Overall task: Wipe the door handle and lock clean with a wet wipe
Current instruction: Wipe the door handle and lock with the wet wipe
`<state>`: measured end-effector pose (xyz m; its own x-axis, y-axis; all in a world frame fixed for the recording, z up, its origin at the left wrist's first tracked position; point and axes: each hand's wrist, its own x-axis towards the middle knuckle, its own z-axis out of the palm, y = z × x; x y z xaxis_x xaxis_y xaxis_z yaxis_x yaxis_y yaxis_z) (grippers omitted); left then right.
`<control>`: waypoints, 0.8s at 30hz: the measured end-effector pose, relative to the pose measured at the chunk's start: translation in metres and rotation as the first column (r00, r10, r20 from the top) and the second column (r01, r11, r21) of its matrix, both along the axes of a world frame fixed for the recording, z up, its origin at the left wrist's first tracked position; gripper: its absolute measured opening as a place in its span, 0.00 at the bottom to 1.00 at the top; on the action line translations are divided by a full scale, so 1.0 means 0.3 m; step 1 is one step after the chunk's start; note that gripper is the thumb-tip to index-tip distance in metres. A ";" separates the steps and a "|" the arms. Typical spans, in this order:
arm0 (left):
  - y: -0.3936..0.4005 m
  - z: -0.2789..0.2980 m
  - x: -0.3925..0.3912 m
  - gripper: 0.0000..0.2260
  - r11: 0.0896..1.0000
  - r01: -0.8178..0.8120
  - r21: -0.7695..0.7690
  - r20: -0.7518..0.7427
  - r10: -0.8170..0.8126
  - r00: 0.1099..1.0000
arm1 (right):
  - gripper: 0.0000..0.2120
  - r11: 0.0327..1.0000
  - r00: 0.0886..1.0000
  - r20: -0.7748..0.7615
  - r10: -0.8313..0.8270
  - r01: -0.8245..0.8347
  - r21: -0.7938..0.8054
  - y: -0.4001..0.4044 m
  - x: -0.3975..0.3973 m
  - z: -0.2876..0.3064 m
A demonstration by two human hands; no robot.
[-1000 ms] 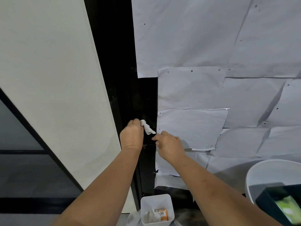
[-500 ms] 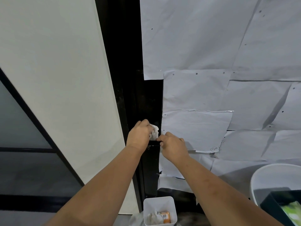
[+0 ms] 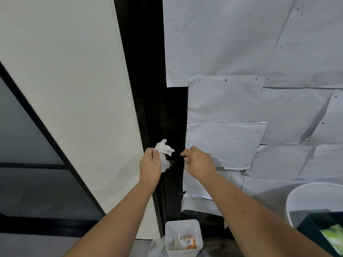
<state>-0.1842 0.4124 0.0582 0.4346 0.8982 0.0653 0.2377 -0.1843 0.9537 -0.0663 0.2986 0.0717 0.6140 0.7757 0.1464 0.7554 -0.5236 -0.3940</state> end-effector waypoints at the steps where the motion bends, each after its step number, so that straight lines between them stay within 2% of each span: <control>1: 0.008 0.003 0.005 0.11 0.986 -0.016 -0.165 0.058 0.026 0.998 | 0.17 1.000 1.000 0.001 -0.003 0.003 0.003 0.000 0.000 -0.002; 4: 0.073 -0.004 0.022 0.19 0.827 -0.009 -0.561 0.101 0.079 0.992 | 0.17 1.000 1.000 0.002 -0.008 0.008 0.003 0.000 -0.001 -0.004; 5: 0.087 -0.014 0.024 0.21 0.777 -0.008 -0.629 0.084 0.079 0.993 | 0.17 1.000 1.000 0.002 -0.009 0.009 0.005 0.000 0.000 -0.005; 7: 0.071 -0.010 0.017 0.16 0.714 -0.005 -0.700 0.102 0.106 0.989 | 0.17 1.000 1.000 0.004 -0.013 0.013 0.005 0.000 -0.001 -0.006; 9: 0.020 0.004 0.002 0.09 0.770 0.002 -0.638 0.175 0.143 0.974 | 0.17 1.000 1.000 0.008 -0.015 0.015 0.004 0.001 -0.001 -0.006; 11: -0.017 0.005 -0.004 0.07 0.841 0.031 -0.540 0.230 0.112 0.967 | 0.17 1.000 1.000 0.009 -0.012 0.012 0.002 0.002 -0.002 -0.006; 14: -0.036 0.027 0.023 0.04 0.922 0.025 -0.385 0.167 0.043 0.985 | 0.17 1.000 1.000 0.019 -0.014 0.014 0.002 0.004 -0.003 -0.003; 18: -0.033 0.040 0.041 0.06 0.961 0.022 -0.276 0.083 0.001 0.997 | 0.17 1.000 0.999 0.031 -0.022 0.022 -0.001 0.007 -0.003 -0.004; 21: -0.015 0.049 0.011 0.03 0.961 0.033 -0.275 0.010 -0.031 0.999 | 0.18 1.000 0.999 0.032 -0.025 0.024 0.011 0.008 -0.001 -0.008; 24: 0.010 0.048 -0.031 0.02 0.900 0.117 -0.419 0.047 -0.107 0.993 | 0.18 1.000 0.999 0.025 -0.025 0.024 0.008 0.009 0.003 -0.009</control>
